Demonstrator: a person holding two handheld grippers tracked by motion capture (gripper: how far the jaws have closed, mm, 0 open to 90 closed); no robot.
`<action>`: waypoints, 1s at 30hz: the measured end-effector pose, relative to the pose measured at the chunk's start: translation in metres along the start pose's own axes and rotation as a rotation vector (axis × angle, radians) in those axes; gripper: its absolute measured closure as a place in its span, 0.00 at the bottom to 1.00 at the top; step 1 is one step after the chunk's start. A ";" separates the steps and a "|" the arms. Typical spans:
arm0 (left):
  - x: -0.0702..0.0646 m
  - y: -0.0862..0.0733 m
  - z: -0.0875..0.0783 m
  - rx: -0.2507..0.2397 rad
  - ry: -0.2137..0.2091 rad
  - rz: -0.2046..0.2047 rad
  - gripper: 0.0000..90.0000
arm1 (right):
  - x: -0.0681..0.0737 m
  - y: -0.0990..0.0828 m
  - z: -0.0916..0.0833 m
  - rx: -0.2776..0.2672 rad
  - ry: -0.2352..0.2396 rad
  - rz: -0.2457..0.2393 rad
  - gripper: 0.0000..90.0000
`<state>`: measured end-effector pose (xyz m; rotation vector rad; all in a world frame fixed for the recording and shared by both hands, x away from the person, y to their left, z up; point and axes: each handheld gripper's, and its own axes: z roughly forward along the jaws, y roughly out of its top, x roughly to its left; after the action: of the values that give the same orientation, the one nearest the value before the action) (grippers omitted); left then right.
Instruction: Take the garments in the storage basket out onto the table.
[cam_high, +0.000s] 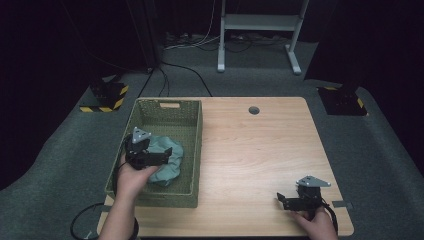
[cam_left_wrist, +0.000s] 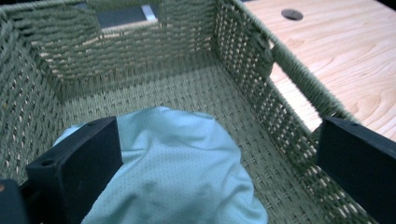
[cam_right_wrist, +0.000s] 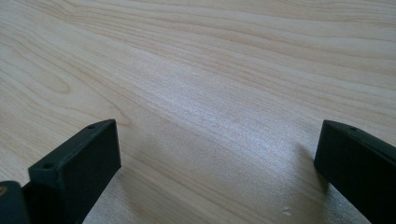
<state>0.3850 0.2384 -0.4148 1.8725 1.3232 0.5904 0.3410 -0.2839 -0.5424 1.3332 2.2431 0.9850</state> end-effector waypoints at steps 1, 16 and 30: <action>0.002 0.000 0.001 0.010 -0.001 -0.005 0.01 | 0.000 0.000 0.000 0.000 0.002 -0.002 0.00; 0.022 -0.005 0.027 0.156 0.011 -0.029 0.01 | 0.000 0.000 0.000 -0.001 0.004 -0.004 0.00; 0.039 -0.012 0.051 0.300 0.008 -0.098 0.01 | -0.001 0.000 0.000 -0.004 0.019 0.001 0.00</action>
<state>0.4286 0.2607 -0.4571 2.0283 1.5686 0.3643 0.3412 -0.2844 -0.5423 1.3287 2.2539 1.0057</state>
